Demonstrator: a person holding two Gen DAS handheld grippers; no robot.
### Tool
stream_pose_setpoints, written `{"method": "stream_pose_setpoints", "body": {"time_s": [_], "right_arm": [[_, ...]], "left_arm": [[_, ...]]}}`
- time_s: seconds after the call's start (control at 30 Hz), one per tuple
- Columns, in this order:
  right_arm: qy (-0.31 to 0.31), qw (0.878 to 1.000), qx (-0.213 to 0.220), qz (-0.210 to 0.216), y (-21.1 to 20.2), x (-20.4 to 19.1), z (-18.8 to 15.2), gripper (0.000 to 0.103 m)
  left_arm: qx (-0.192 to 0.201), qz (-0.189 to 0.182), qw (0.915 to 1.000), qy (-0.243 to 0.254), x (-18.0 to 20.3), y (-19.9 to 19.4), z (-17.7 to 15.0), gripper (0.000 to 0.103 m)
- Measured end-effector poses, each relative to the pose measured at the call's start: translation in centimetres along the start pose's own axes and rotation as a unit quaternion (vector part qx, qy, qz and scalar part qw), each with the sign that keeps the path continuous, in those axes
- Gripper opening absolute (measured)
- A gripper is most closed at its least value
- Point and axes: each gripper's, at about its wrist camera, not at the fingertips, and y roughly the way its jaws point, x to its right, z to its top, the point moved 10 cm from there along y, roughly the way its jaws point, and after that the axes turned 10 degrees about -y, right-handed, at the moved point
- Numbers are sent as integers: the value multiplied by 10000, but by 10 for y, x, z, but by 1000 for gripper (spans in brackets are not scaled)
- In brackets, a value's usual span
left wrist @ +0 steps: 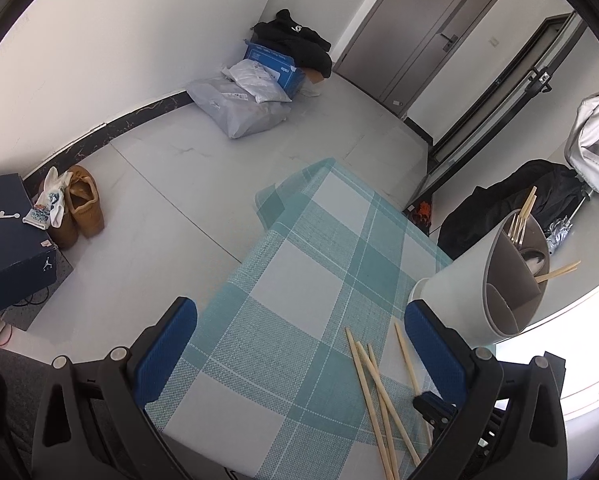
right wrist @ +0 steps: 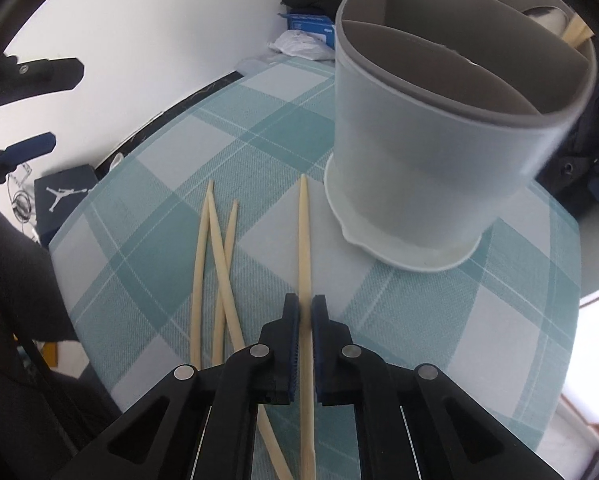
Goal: Organize utensils
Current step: 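Lower the right gripper onto a chopstick beside the holder and grasp it, then lift the chopstick with the right gripper while the left gripper lowers toward the remaining chopsticks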
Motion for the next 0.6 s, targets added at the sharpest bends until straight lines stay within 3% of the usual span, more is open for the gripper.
{"method": "stream_pose_setpoints", "body": {"time_s": [0.37,0.6], "right_arm": [[-253,9973,-631,264,-14,2,-41,7],[-343,9979,-497,236,-8,4,-22,11]], "left_arm": [[-34,16,10000,-44,1,0,-1,102],[-28,109,9999,-110,-5,1,1,102]]}}
